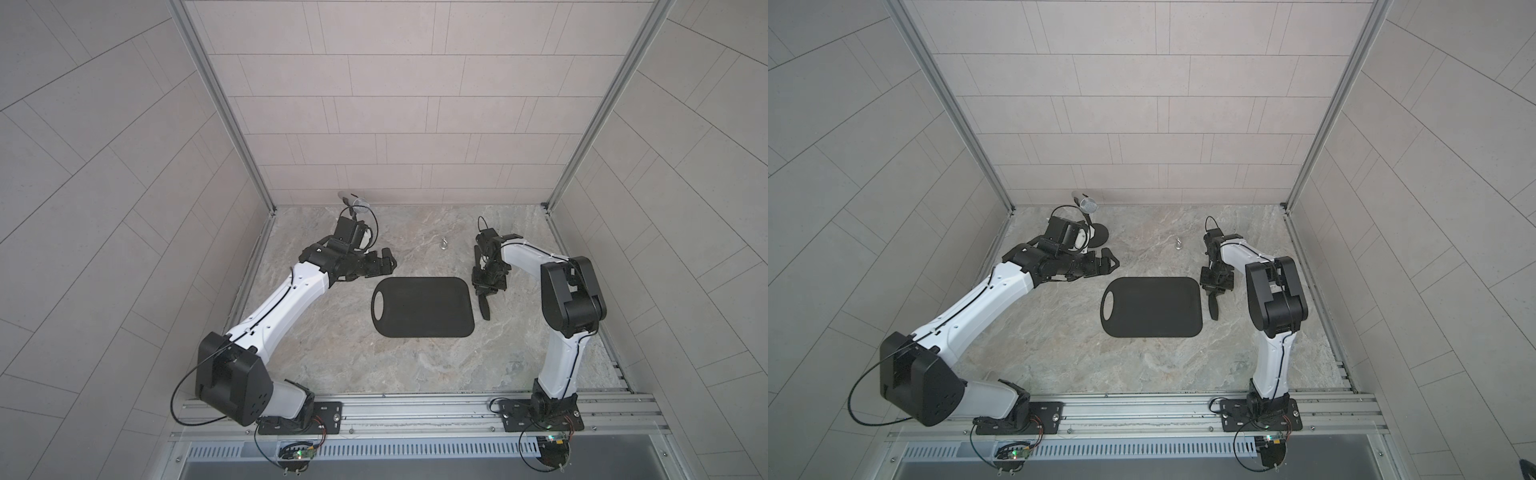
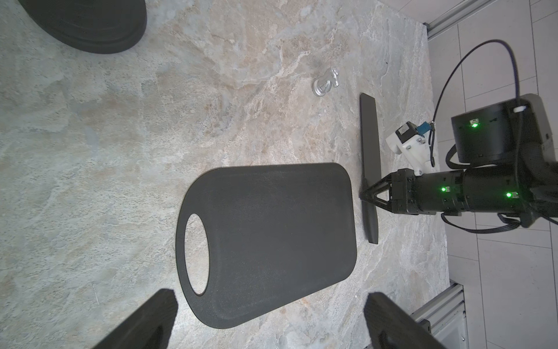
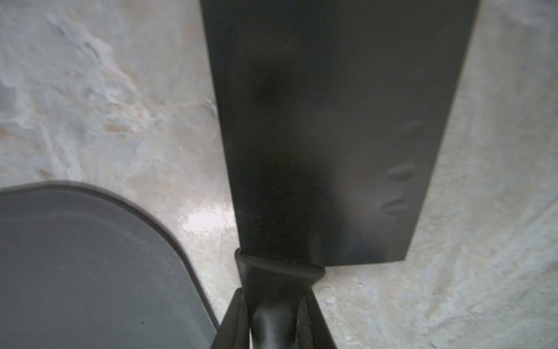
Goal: Align the knife with the edge of the cutting board
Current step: Adjust the knife at the center of the board, then pick up the knife at the center of the board.
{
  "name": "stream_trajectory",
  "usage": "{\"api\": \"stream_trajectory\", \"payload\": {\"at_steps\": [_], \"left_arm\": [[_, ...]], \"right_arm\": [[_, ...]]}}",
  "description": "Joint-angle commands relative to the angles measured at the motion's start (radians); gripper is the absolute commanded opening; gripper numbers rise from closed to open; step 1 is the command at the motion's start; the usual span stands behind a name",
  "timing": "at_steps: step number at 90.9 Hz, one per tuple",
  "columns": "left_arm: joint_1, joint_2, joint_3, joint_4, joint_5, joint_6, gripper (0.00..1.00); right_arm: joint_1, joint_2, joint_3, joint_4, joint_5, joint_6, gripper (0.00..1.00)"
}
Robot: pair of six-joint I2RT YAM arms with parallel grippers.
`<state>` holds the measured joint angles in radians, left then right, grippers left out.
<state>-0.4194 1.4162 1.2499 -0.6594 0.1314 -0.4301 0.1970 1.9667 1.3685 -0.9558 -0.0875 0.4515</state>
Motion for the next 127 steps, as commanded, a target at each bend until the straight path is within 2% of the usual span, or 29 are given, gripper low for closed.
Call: {"api": "stream_trajectory", "payload": {"at_steps": [1, 25, 42, 81, 127], "left_arm": [[-0.005, -0.011, -0.015, 0.0, 0.018, -0.004, 1.0], [-0.005, -0.01, -0.016, 0.004, 0.027, -0.004, 1.0], [-0.004, -0.01, -0.018, 0.005, 0.029, -0.006, 1.0], [-0.007, -0.01, -0.017, 0.006, 0.034, -0.004, 1.0], [-0.01, -0.016, -0.02, 0.006, 0.035, -0.001, 1.0]], "right_arm": [[0.003, 0.061, 0.022, 0.015, 0.023, -0.021, 0.2], [0.005, 0.049, 0.011, 0.009, 0.014, -0.026, 0.39], [0.005, 0.027, -0.028, 0.02, 0.005, -0.027, 0.43], [0.008, -0.007, -0.098, 0.038, 0.015, -0.024, 0.43], [0.007, 0.015, -0.095, 0.033, 0.031, -0.033, 0.3]]}}
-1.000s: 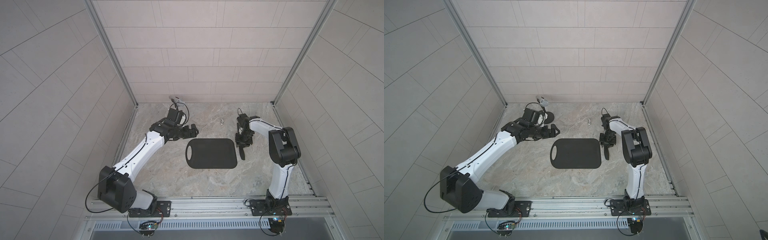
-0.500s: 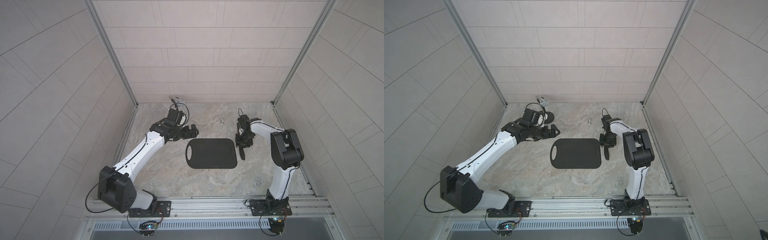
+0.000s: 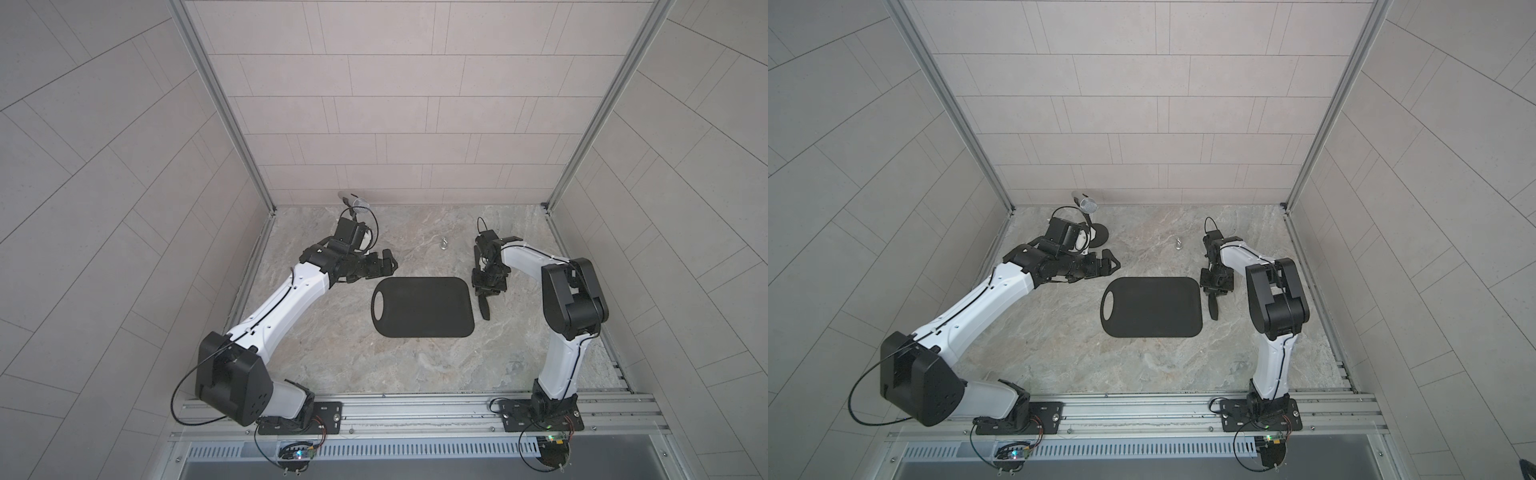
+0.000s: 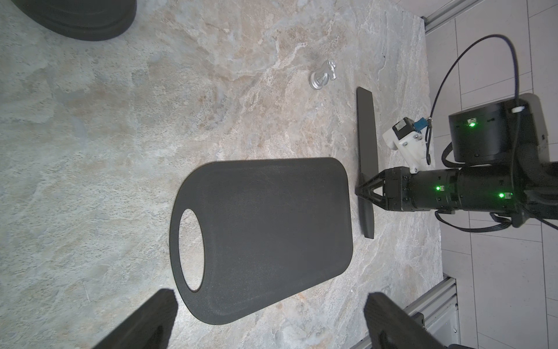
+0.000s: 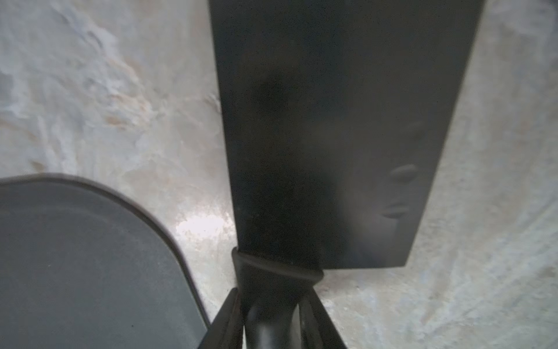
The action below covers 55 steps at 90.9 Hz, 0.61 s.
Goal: Align the knife with the edge of the cutting board
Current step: Pick up the knife at the center of the board.
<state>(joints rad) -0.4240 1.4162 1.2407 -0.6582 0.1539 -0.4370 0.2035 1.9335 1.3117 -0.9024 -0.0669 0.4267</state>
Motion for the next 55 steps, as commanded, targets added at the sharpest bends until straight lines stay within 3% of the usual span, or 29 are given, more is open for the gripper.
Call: {"api": "stream_trajectory", "payload": {"at_steps": [1, 26, 47, 55], "left_arm": [[-0.007, -0.016, -0.01, 0.005, 0.012, 0.006, 1.0], [-0.009, -0.016, -0.009, 0.007, 0.01, 0.007, 1.0], [-0.01, -0.015, -0.011, 0.006, 0.009, 0.008, 1.0], [-0.01, -0.014, -0.012, 0.007, 0.008, 0.008, 1.0]], "right_arm": [[0.001, 0.048, -0.038, -0.021, 0.01, -0.009, 0.29], [-0.003, 0.053, -0.038, -0.018, 0.007, -0.013, 0.18], [-0.01, 0.044, -0.038, -0.015, 0.012, -0.016, 0.0], [-0.012, 0.027, -0.041, -0.007, 0.019, -0.013, 0.0]]}}
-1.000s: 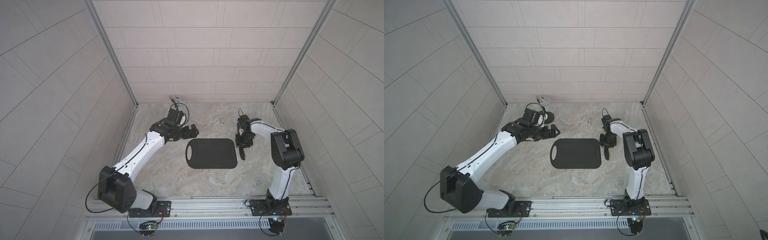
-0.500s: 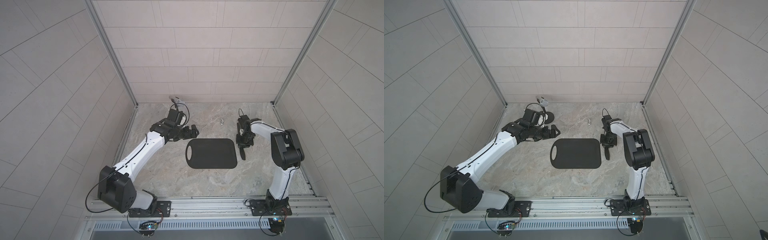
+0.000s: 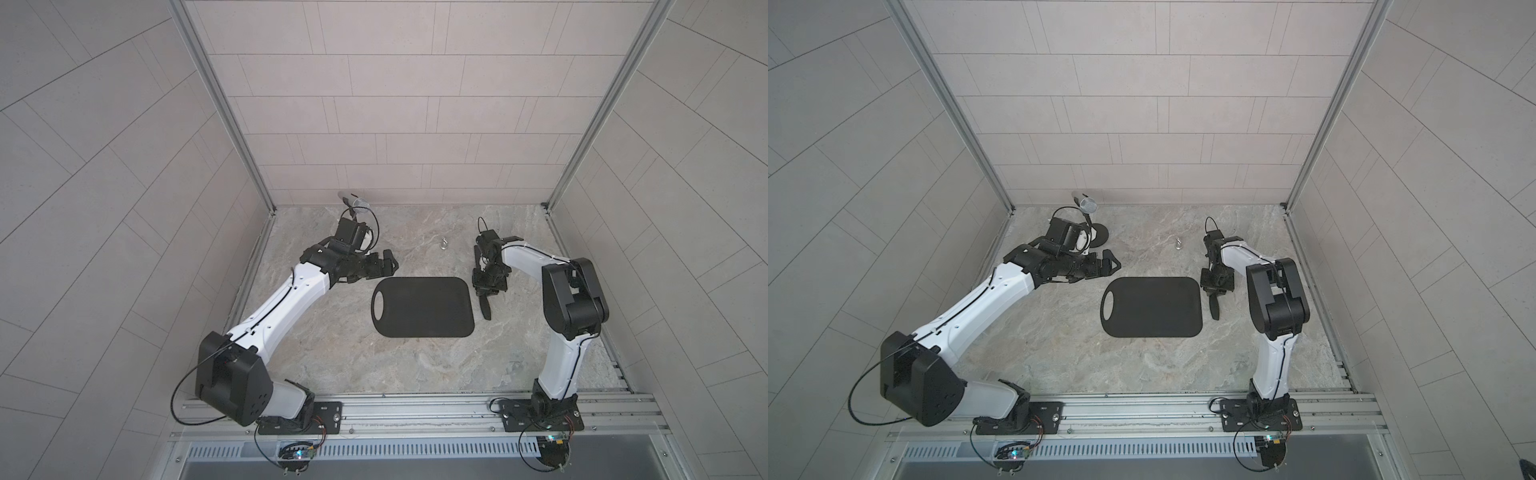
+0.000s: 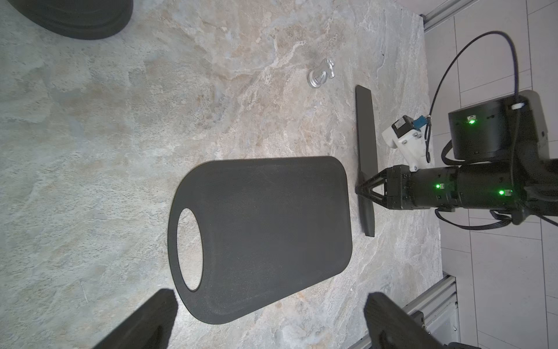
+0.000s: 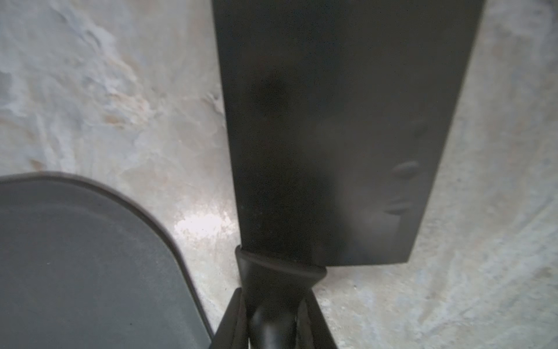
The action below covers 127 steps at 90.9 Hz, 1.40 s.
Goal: Align the knife with the edge of the cutting board
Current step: Pick up the knife at the center of the board.
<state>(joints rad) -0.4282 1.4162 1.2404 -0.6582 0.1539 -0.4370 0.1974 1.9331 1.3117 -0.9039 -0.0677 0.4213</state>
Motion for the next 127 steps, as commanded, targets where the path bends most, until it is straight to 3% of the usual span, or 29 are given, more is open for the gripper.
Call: {"api": "stream_trajectory", "payload": {"at_steps": [1, 127], "left_arm": [[-0.007, -0.015, -0.012, 0.007, 0.008, 0.007, 1.0], [-0.015, -0.02, -0.012, 0.01, 0.001, 0.01, 1.0]], "right_arm": [[-0.006, 0.024, -0.041, -0.005, 0.019, -0.006, 0.0], [0.061, -0.321, -0.296, 0.17, -0.076, 0.08, 0.0]]}}
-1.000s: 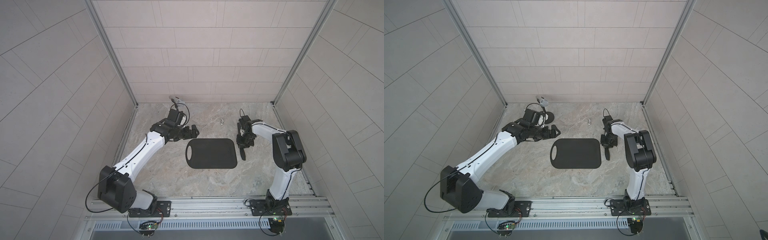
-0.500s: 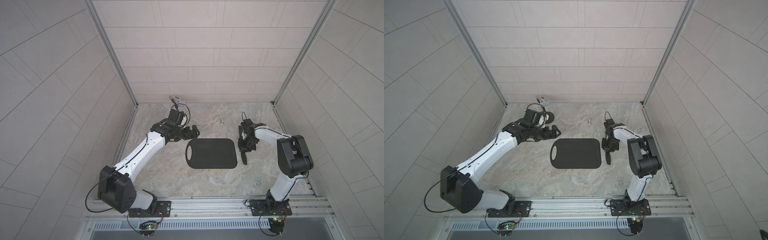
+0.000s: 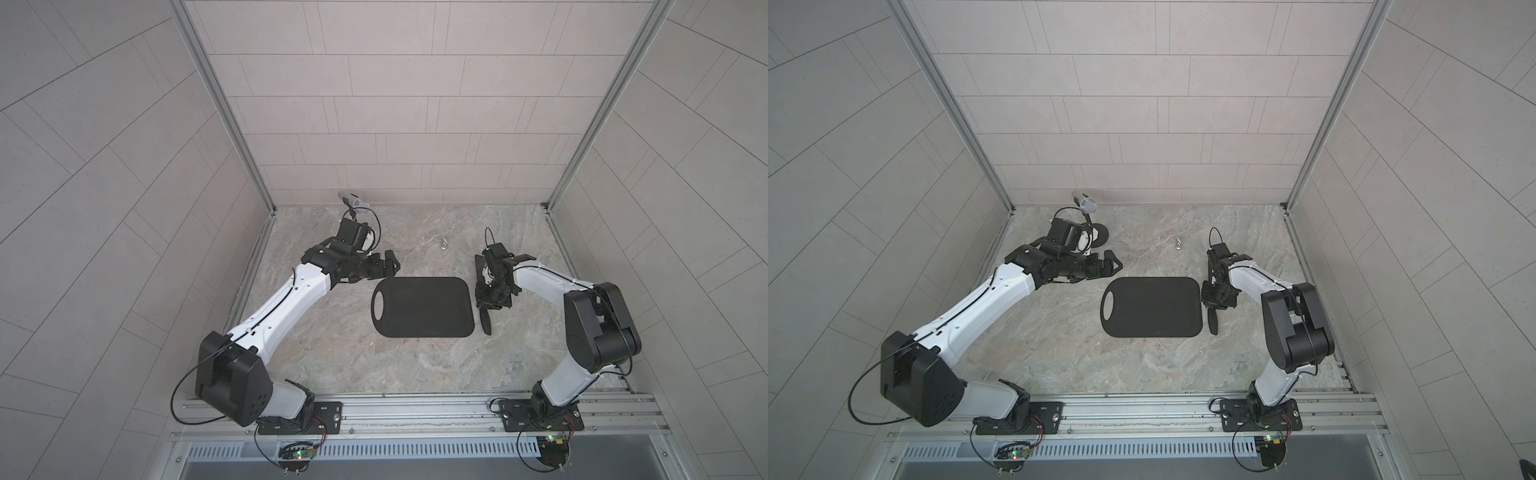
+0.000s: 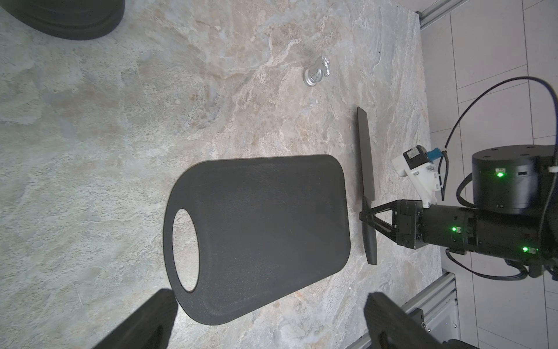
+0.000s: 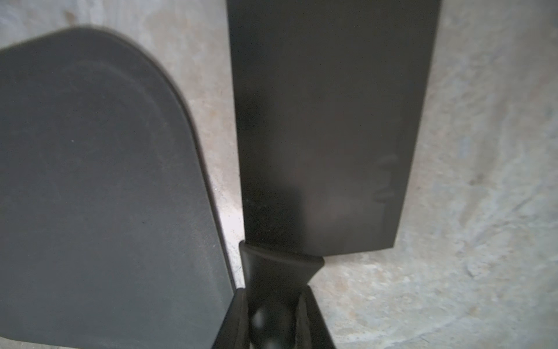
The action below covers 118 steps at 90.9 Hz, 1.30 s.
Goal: Align the knife with the edge of the cutting board
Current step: Pick up the knife at the center of the board, then place the knife at the edge of the cutting board.
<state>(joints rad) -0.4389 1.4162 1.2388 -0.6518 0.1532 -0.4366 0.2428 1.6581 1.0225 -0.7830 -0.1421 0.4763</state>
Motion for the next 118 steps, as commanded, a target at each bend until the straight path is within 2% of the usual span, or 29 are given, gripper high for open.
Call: {"api": "stream_trajectory", "payload": {"at_steps": [1, 76, 118], "left_arm": [[-0.005, -0.02, -0.012, 0.003, 0.002, 0.009, 1.0], [-0.006, -0.011, -0.012, 0.003, 0.006, 0.007, 1.0], [-0.01, -0.004, -0.014, 0.003, -0.006, 0.011, 1.0]], "right_arm": [[0.018, -0.048, -0.006, 0.05, -0.001, 0.027, 0.0], [0.246, -0.093, 0.004, -0.003, 0.091, 0.14, 0.0], [0.379, -0.035, 0.011, -0.032, 0.168, 0.2, 0.0]]}}
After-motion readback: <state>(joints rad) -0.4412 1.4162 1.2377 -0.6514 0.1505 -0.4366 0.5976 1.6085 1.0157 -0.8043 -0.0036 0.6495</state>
